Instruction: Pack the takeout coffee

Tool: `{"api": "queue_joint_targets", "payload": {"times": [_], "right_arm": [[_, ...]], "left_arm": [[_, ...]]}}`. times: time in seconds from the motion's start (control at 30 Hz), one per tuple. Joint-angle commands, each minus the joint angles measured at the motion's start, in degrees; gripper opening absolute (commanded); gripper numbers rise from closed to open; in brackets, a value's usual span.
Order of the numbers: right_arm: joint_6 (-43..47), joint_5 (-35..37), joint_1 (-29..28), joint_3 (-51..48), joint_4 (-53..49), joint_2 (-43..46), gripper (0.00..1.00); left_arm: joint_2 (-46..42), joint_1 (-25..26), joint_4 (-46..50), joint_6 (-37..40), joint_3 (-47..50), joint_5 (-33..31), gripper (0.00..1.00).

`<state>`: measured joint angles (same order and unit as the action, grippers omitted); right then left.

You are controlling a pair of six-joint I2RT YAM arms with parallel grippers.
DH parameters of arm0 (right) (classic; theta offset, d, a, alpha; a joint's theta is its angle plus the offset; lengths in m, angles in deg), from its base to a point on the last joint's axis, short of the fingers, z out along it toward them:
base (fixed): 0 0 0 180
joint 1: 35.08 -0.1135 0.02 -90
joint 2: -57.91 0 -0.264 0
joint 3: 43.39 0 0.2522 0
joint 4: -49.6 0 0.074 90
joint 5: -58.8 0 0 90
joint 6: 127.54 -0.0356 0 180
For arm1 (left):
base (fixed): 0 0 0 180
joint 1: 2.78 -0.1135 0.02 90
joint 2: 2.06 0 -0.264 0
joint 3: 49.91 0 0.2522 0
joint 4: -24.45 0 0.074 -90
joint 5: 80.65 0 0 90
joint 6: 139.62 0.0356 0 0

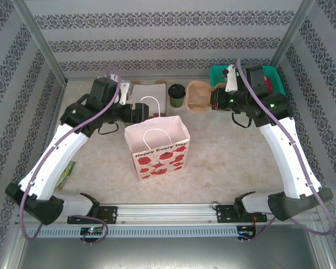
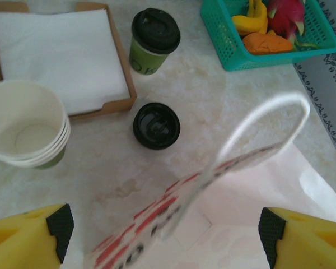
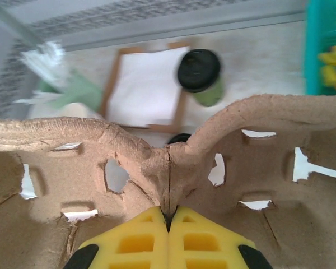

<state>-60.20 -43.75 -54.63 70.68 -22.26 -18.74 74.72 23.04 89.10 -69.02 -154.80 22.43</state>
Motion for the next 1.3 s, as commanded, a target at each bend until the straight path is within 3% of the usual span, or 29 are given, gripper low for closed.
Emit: {"api": "queue_joint_targets", "payload": {"times": [0.0,0.13,0.37,0.43,0.5,0.73,0.93,1.27], "right_arm": [[-2.87,-9.69,-2.86,3.25,-1.43,-2.5,0.0],[-2.85,-9.36,-7.97,6.63,-1.68,-3.95,0.0],[-9.67,-23.38,-11.05,6.13,4.44,-5.97,0.0],[-10.32,-24.39,-12.02,5.84,4.7,-6.69,0.0],[-10.3,-25.23,-12.91,5.6,4.58,-7.45,0.0],[-13.63,-33.21,-14.02,1.6,9.06,-8.46,0.0],[-13.71,-35.3,-14.19,-1.43,7.95,-9.43,0.0],[-13.88,-24.49,-14.94,-4.37,3.29,-11.2,0.0]], "left_arm": [[3.51,-1.02,-0.18,3.4,-4.96,4.48,0.76],[7.9,-2.3,0.94,1.28,-7.82,3.85,0.55],[9.48,-2.45,-1.88,-2.69,-7.26,7.12,0.28],[9.23,-2.45,-2.28,-3.19,-6.66,7.18,0.17],[8.95,-2.44,-2.12,-3.35,-6.3,7.12,0.11],[7.99,-2.44,-2.32,-2.84,-5.14,6.79,0.0],[8.31,-2.44,-2.81,-1.79,-4.99,6.84,0.0],[9.1,-2.44,-2.9,0.06,-6.24,6.52,0.01]]}}
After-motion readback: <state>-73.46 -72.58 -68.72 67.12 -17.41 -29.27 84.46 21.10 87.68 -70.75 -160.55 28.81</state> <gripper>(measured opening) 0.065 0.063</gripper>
